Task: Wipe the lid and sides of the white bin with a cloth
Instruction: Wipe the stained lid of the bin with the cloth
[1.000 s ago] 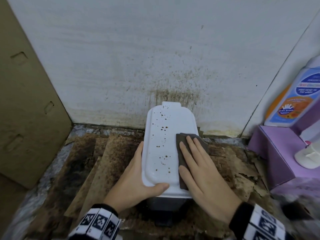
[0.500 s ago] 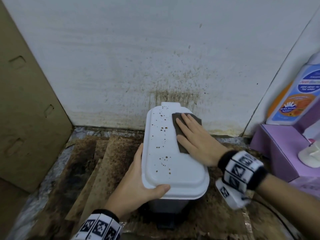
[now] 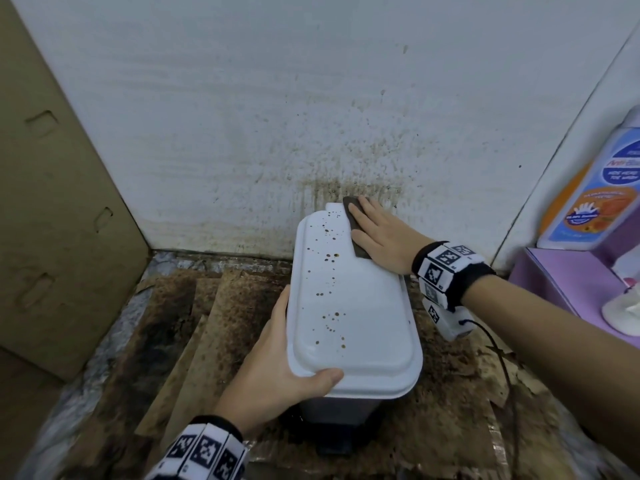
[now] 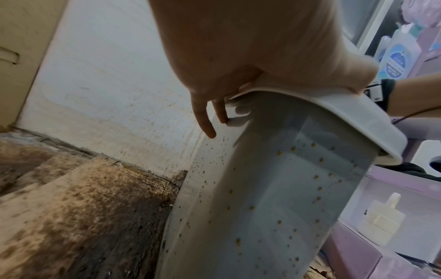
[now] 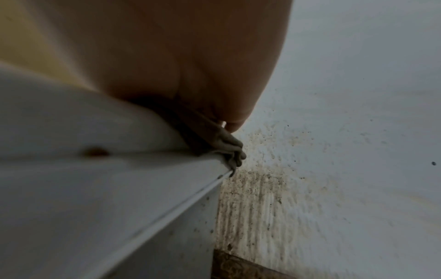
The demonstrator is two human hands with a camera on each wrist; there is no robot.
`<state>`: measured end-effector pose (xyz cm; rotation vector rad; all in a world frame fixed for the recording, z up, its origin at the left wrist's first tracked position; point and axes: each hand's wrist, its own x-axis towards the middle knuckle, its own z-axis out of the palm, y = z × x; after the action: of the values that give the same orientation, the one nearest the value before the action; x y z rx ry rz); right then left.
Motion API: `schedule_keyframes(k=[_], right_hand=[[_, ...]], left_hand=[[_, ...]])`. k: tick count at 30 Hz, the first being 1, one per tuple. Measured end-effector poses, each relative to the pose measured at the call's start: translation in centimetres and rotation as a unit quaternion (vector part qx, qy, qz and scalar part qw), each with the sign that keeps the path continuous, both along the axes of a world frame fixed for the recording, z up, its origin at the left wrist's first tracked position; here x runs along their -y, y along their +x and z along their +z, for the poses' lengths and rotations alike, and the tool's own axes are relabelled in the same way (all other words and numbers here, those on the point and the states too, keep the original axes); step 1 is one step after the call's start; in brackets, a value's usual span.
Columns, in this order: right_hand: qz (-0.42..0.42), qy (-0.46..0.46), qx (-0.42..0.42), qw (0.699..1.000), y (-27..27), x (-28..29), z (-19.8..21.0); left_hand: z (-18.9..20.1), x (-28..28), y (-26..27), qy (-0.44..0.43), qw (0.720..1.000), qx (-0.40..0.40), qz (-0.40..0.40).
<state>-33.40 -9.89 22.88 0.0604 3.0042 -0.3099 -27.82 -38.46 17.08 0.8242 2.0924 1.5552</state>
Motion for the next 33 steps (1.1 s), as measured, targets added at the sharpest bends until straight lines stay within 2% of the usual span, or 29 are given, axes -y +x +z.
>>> schedule_keyframes(k=[4,7,10,15,21,25,33], right_hand=[[0.019,0.012,0.007,1.0,2.7,0.8,-0.7],[0.021,-0.014,0.008,1.0,6.9,2.5,-0.5],[0.034,-0.04,-0.026,0.998,11.5,4.7,-0.4],[0.0,-0.07,-0.057,0.996,17.0,8.3,-1.1],[-0.051,-0.193,-0.136,0.97,17.3,9.1,-2.0],[-0.088,-0.234,-0.19,0.949,16.9,9.5,-3.0],[-0.091,-0.345,-0.155,0.921,15.3,6.3,-3.3]], left_hand=[[-0.2,0.1,-0.1,-0.006,1.0,-0.002,0.005],[-0.5,0.1,-0.1,-0.008,1.0,-0.002,0.005],[-0.8,0.0,-0.2,-0.007,1.0,-0.002,0.006],[-1.0,0.0,-0.2,-0.014,1.0,-0.01,0.013],[-1.0,0.1,-0.1,-0.008,1.0,0.0,0.013],[-0.9,0.0,-0.1,-0.004,1.0,-0.007,0.007],[-0.6,0.0,-0.1,-0.007,1.0,-0.007,0.005]])
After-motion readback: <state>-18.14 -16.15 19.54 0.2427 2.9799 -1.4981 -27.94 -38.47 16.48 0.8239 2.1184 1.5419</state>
